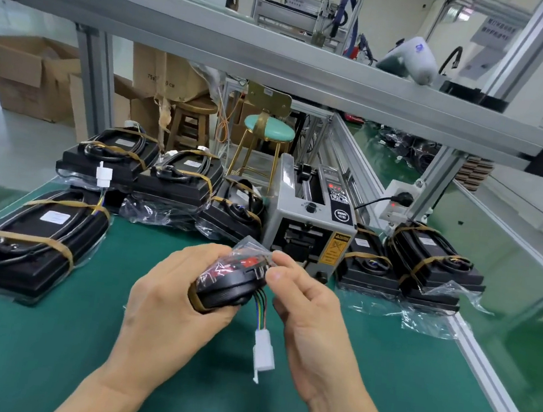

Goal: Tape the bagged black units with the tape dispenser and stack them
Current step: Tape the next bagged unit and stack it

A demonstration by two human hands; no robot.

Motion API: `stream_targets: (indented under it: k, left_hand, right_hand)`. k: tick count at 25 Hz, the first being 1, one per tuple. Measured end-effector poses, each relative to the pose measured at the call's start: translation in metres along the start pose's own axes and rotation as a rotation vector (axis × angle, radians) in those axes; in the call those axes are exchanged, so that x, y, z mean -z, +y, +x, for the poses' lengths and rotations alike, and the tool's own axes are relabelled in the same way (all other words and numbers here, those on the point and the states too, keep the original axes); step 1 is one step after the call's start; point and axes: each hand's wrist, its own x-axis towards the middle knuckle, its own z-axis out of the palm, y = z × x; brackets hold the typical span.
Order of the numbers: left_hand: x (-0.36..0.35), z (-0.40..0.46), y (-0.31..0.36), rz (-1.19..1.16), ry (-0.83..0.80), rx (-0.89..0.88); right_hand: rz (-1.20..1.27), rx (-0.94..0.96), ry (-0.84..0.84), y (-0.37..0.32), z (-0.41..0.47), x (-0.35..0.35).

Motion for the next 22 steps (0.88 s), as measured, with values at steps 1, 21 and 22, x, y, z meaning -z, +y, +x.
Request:
stream_targets:
  k: [1, 21, 22]
  left_hand:
    - [-0.0007, -0.0008, 0.0011, 0.005, 0.011, -0.004]
    - [-0.0083, -0.0072, 0.0034, 0.108, 0.033, -0.062]
    - [-0.0083, -0.0078, 0.0034, 0.112, 0.031, -0.063]
  right_hand:
    - [0.016, 0.003, 0.017, 0.0011, -0.0008, 0.0006]
    - [-0.104, 0.099, 0.081, -0.0017, -0.0071, -0.0053]
    - [-0.110, 0.104, 0.085, -0.0011, -0.0069, -0.0052]
